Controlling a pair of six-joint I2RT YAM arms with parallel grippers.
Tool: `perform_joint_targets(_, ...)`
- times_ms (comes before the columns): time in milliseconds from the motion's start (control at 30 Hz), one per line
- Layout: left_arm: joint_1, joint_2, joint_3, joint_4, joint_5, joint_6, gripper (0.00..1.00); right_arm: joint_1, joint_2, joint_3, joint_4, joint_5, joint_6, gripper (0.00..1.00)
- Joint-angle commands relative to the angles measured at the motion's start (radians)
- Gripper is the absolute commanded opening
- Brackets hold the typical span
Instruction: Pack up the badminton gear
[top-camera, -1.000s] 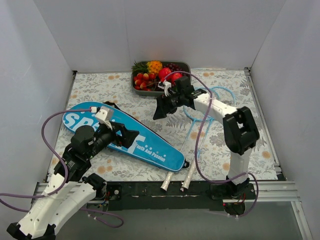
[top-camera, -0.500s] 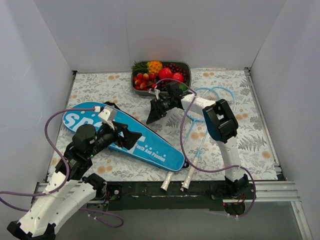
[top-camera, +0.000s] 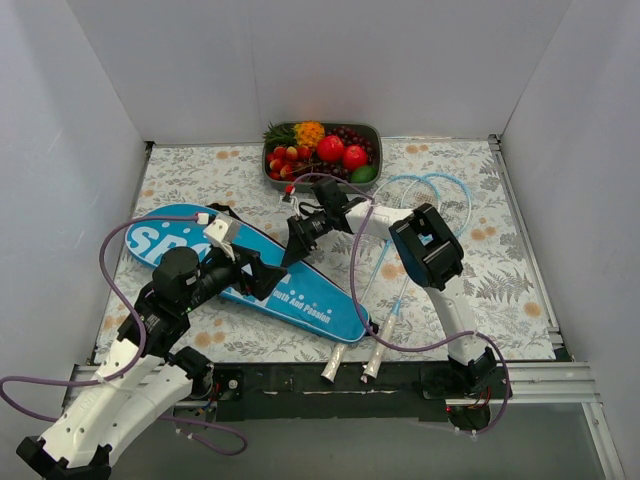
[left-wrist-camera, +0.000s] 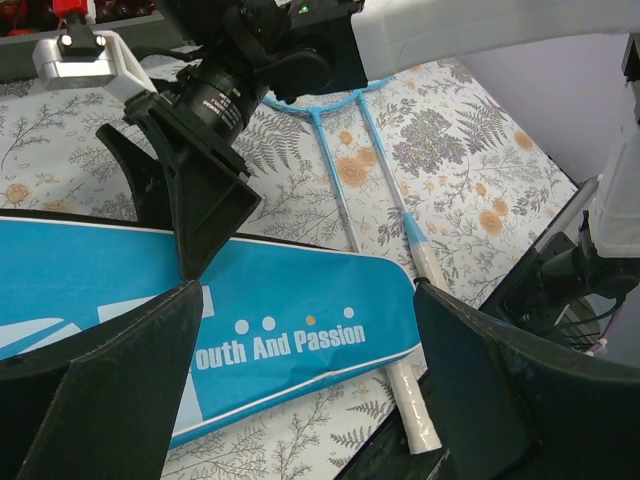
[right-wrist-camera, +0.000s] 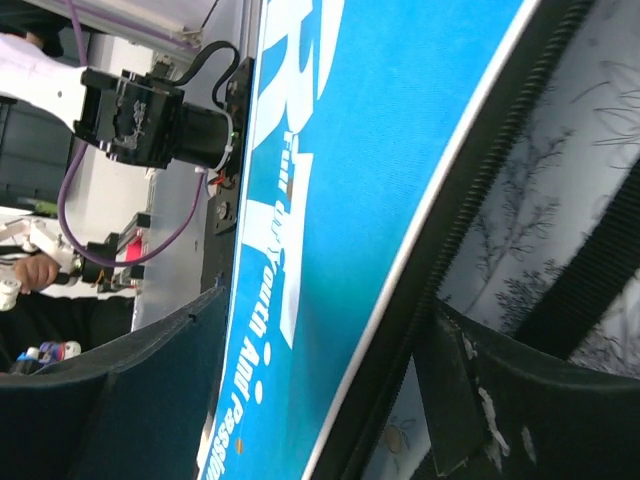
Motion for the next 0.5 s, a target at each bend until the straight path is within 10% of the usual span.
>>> perform_joint_targets(0,-0.003,0.004,-0.001,0.021,0.01,0.016,0.87,0.025,0.003,-0.025,0.106,-0.072,0.056,0.75)
perform_joint_targets(67,-0.003,0.005,-0.001,0.022,0.008,0.016,0.87,0.033,0.008,-0.033,0.167,-0.081,0.11,0.68)
perform_joint_targets(200,-0.003,0.004,0.001,0.018,0.003,0.016,0.87,0.036,0.0,-0.06,0.256,-0.063,0.174,0.02)
perform_joint_targets(467,-0.003,-0.009,0.03,-0.015,-0.024,0.039,0.87,0.038,-0.145,-0.117,0.416,-0.041,0.253,0.01)
